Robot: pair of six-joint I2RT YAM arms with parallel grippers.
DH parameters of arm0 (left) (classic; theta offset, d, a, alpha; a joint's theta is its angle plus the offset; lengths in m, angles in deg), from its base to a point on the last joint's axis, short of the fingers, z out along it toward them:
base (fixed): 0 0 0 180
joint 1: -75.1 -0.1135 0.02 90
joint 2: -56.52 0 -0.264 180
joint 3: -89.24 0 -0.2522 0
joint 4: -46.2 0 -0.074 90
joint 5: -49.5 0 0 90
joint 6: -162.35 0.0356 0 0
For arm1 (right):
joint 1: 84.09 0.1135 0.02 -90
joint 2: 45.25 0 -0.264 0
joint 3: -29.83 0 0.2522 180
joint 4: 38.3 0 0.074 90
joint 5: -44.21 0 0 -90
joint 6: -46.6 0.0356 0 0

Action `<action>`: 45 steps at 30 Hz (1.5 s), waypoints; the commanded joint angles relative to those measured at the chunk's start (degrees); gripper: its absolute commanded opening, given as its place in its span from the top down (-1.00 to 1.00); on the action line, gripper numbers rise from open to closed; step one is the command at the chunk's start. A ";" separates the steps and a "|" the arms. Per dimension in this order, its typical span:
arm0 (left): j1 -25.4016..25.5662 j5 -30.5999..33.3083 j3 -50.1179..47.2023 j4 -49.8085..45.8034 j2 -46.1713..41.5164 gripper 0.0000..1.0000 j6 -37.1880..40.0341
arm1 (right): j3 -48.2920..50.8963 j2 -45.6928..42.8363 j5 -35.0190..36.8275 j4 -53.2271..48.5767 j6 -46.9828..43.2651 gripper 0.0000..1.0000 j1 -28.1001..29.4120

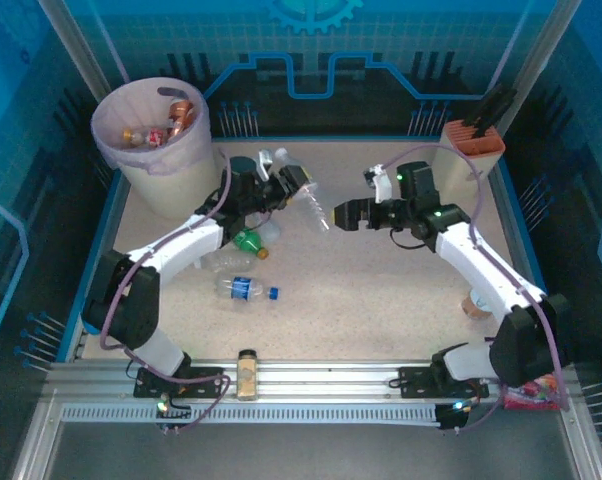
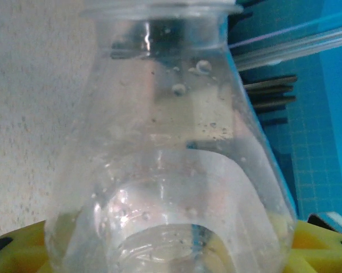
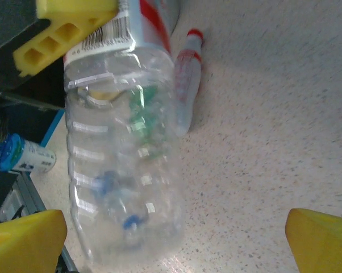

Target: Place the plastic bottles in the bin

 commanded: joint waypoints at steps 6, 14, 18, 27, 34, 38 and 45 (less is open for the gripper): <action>-11.64 -1.49 22.12 -20.02 -5.75 -0.14 16.93 | 4.61 -2.42 -1.60 -1.54 -0.32 -0.99 -1.94; -24.33 2.82 37.64 -31.07 -4.58 -0.10 25.00 | 6.54 -0.62 -3.50 -1.87 -1.27 -0.99 -1.78; -30.02 7.33 43.25 -33.93 -2.53 -0.07 26.89 | 6.98 -0.47 -3.62 -1.96 -1.73 -0.99 -1.53; -35.50 19.05 63.34 -48.40 11.45 0.00 37.43 | 8.39 -1.22 -3.06 -3.23 -2.96 -0.99 -1.16; -35.69 24.25 77.17 -57.30 24.52 -0.02 42.28 | 10.31 -1.49 -1.77 -2.58 -3.42 -0.99 -0.79; -36.62 26.92 77.19 -58.24 26.87 -0.02 43.25 | 10.97 -2.00 -0.17 -3.41 -4.18 -0.99 0.06; -37.17 23.58 77.08 -64.50 30.93 -0.05 44.87 | 10.83 -0.51 0.81 -3.20 -4.54 -0.99 1.05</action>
